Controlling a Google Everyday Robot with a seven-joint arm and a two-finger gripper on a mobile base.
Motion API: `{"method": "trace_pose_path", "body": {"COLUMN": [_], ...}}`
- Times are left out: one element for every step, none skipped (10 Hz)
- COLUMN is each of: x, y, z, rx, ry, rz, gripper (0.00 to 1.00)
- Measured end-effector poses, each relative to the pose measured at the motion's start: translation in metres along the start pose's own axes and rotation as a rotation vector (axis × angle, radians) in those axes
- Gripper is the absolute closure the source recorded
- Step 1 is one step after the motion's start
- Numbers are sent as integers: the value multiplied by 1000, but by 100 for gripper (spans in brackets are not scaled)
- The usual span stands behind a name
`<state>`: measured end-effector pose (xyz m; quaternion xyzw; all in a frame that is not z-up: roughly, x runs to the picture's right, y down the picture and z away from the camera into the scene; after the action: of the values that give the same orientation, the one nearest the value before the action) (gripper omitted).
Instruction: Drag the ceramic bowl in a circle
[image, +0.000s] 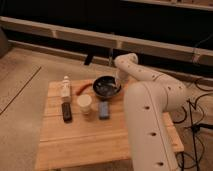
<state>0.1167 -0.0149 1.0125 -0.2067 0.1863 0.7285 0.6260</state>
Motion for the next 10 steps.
{"method": "trace_pose_path", "body": {"x": [-8,-15,-25,-29,-32,-31,-28,-24,-16,-11], "y": [5,16,38,54,72,91,99,109,115,116], "z": [3,4,5,5,4,3,4,4,3,1], "rx": [-6,-17,-34,-47,-60,-74,-82,-96,-117,-142], "ry": [-2,-5,-11,-13,-18,-15,-8,-2,5,8], "rz": [-14,-35,-73,-100,-128,-157,-167,-175,-168,-147], "gripper": [100,100,100,100,100,100,100,100,100,100]}}
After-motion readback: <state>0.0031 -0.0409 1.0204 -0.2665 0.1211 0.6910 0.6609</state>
